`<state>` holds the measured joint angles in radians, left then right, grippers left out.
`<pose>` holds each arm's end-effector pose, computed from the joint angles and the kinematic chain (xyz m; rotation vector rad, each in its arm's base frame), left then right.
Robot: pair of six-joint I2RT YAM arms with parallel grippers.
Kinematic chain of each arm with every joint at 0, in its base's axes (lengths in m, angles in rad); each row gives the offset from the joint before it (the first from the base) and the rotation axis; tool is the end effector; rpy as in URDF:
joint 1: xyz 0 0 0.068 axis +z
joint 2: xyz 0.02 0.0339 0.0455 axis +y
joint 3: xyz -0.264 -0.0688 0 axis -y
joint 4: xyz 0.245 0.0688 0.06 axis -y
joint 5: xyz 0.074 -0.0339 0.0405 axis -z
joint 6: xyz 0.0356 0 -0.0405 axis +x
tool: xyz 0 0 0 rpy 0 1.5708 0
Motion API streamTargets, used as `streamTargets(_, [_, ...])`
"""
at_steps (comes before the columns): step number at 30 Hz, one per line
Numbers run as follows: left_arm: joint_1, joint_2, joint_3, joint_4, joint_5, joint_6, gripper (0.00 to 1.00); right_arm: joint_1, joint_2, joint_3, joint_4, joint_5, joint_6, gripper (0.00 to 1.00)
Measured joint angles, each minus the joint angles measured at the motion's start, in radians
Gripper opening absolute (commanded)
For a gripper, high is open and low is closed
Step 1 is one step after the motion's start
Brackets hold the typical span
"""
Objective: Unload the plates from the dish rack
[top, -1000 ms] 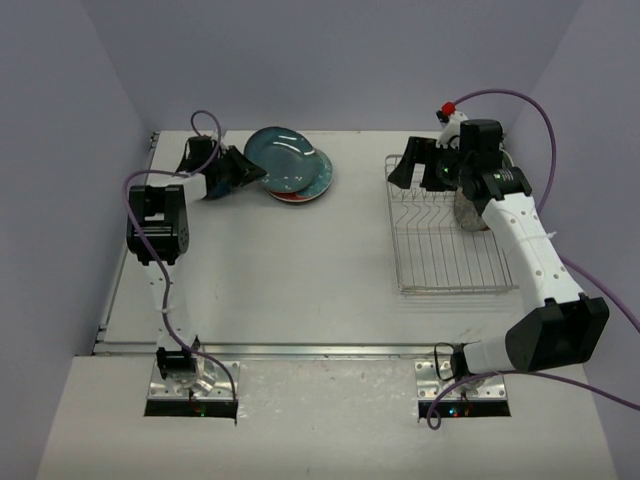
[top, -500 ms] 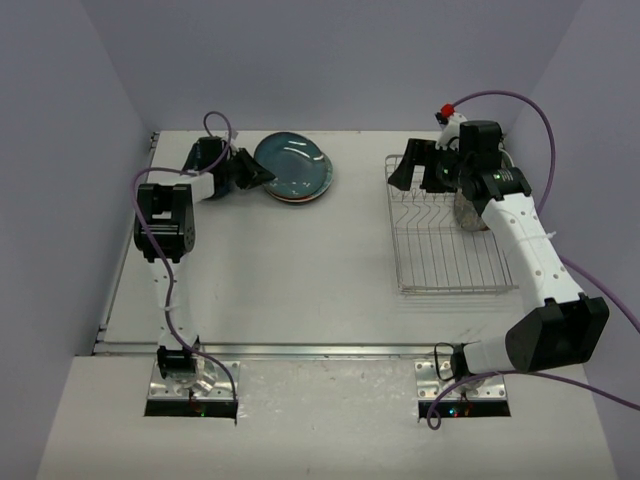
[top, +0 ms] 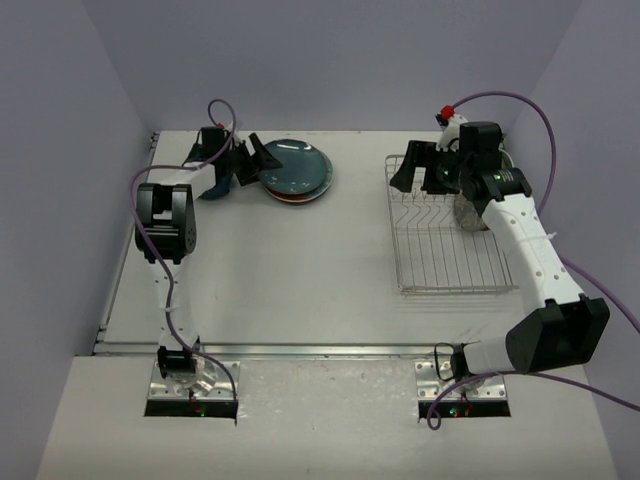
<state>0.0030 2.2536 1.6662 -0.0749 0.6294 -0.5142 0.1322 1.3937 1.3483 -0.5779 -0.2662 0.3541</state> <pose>0.5049 -0.0194 0.1693 -0.2277 2.2477 -0.9782 0.3050 0.0500 0.3589 0.0944 2.2237 0.5626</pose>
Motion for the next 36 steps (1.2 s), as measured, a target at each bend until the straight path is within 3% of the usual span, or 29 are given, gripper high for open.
streamTargets(8, [-0.094,-0.091,0.042,-0.206,-0.243,0.192,1.0,0.0,-0.023,0.0,-0.017,0.077,-0.023,0.99])
streamTargets(12, [-0.139,-0.111,0.051,-0.284,-0.341,0.253,1.0,0.0,-0.026,0.0,-0.033,0.122,-0.04,0.99])
streamTargets(28, [-0.155,-0.137,0.05,-0.382,-0.454,0.332,1.0,-0.006,-0.033,0.0,-0.052,0.364,-0.123,0.99])
streamTargets(31, [-0.168,-0.207,0.011,-0.365,-0.498,0.365,1.0,-0.023,-0.039,0.0,-0.047,0.431,-0.162,0.94])
streamTargets(36, [-0.262,-0.473,-0.159,-0.285,-0.597,0.439,0.99,-0.12,-0.062,0.0,-0.011,0.507,-0.247,0.83])
